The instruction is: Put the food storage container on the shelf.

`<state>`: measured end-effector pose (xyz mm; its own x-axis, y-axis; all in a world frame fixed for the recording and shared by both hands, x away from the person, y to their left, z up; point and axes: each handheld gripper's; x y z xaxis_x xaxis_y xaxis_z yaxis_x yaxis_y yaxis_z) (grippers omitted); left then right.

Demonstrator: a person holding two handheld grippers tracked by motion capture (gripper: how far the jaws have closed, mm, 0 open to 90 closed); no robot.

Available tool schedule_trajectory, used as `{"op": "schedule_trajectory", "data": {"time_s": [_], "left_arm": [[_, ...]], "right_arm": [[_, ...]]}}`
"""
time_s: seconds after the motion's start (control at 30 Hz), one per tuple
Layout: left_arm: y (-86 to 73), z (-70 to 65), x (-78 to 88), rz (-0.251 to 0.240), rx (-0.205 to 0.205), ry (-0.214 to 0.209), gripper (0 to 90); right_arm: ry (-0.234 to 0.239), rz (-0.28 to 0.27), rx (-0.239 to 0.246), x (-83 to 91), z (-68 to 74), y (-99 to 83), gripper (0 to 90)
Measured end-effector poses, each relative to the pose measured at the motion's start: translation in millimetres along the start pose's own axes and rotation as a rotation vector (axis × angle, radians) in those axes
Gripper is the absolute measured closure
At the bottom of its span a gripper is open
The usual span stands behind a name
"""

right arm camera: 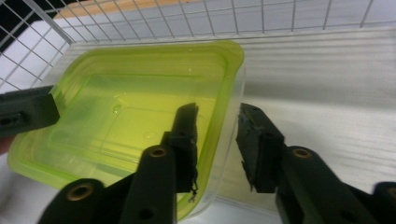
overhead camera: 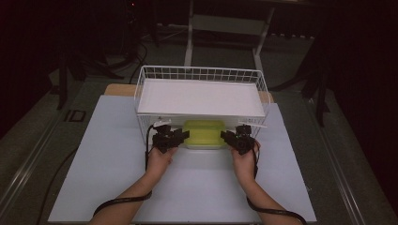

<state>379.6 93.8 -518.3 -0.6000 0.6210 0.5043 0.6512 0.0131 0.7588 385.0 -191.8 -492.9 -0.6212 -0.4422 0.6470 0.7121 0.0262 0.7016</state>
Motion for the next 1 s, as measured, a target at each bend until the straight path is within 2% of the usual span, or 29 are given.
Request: {"op": "schedule_trajectory", "data": {"time_s": [0.07,0.1,0.23,0.3,0.43,0.53,0.6,0.67,0.73,0.83,0.93,1.0], "left_arm": [[-0.2,-1.1,0.7,-0.003,-0.007,0.005,56.9],[-0.6,-3.0,1.4,-0.006,-0.003,0.008,56.8],[0.1,-4.6,5.3,-0.005,-0.044,0.013,55.1],[0.6,-6.0,8.3,0.004,-0.038,0.023,54.0],[2.3,-7.5,18.7,-0.008,-0.033,0.025,52.6],[3.8,-7.2,29.9,-0.024,-0.048,0.010,52.6],[3.0,-8.7,37.1,-0.012,-0.044,0.008,52.5],[0.4,-10.4,44.1,-0.013,-0.061,0.002,51.9],[-1.0,-11.3,47.3,-0.008,-0.061,-0.003,51.5],[-6.5,-16.2,60.2,-0.010,-0.078,-0.017,48.9],[-10.6,-20.6,69.9,-0.012,-0.091,-0.037,42.2],[-13.8,-23.1,74.8,-0.020,-0.096,-0.045,39.9]], "right_arm": [[-0.010,-0.012,0.043,-0.5,1.1,0.4,63.4],[-0.013,-0.010,0.038,0.6,3.1,0.2,62.7],[-0.029,-0.024,0.073,6.4,8.9,0.3,58.9],[-0.034,-0.035,0.093,9.0,10.4,0.0,57.9],[-0.050,-0.053,0.134,16.8,13.8,-1.2,56.9],[-0.040,-0.065,0.139,25.0,16.7,-2.4,56.9],[-0.021,-0.071,0.144,30.3,19.0,-4.4,57.0],[0.000,-0.067,0.151,34.4,22.8,-7.5,57.4],[0.011,-0.065,0.155,36.2,24.5,-9.2,57.8],[0.050,-0.045,0.185,39.6,30.2,-15.1,62.4],[0.058,-0.028,0.215,41.3,35.1,-19.6,71.8],[0.068,-0.014,0.230,41.5,38.0,-21.9,82.1]]}}
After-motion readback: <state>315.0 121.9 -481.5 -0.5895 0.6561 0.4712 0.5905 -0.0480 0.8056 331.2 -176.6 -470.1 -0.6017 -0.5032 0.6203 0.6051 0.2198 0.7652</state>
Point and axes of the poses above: each handheld gripper's, and its own axes: x roughly backward along the jaws, y roughly out of its top, z roughly to its left, and after that the axes turned 3 degrees about z, right-handed
